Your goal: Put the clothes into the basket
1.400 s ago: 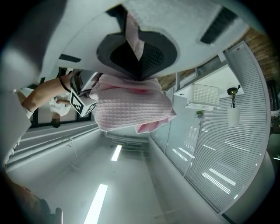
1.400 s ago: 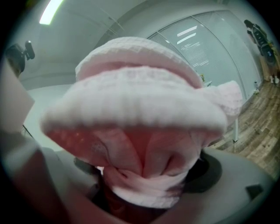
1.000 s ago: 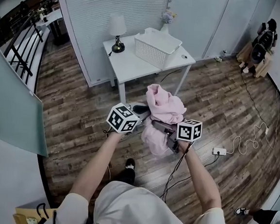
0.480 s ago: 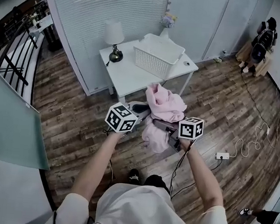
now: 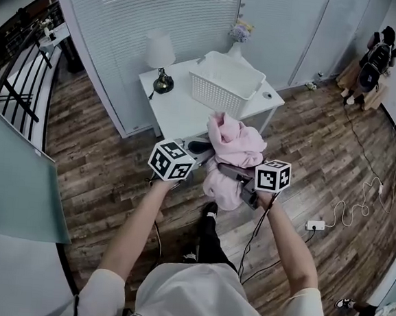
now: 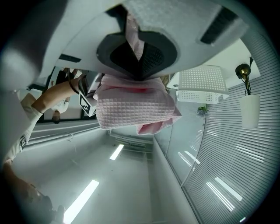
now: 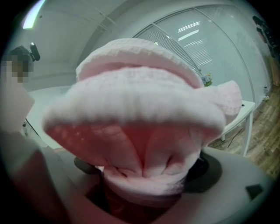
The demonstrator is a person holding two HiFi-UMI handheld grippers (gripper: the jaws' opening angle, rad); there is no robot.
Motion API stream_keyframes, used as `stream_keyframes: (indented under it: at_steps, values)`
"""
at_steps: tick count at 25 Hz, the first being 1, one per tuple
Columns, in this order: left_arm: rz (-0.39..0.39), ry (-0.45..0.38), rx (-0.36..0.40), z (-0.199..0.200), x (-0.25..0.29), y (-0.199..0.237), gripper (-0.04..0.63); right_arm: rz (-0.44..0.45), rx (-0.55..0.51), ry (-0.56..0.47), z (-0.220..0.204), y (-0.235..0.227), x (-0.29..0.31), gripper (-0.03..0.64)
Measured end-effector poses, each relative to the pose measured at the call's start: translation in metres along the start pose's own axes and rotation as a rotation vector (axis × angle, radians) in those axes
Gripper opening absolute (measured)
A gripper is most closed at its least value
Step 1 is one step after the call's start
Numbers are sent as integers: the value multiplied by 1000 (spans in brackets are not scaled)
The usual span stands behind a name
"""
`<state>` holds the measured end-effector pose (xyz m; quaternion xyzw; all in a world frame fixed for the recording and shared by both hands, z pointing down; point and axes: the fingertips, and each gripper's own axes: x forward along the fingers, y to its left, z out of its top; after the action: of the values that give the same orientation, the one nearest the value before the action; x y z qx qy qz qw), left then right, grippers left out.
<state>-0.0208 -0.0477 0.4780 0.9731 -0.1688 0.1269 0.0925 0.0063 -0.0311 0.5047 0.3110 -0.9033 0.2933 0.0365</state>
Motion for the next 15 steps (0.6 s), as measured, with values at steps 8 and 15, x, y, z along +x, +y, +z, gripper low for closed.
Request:
stream_keyframes:
  at_steps: [8,15]
  values:
    - [31,-17,6,19,25,66,14,30,-1,-4,42,-48,37,532]
    - [74,-7,-1,32,54,135,14,61,10,10,81,-102,76,532]
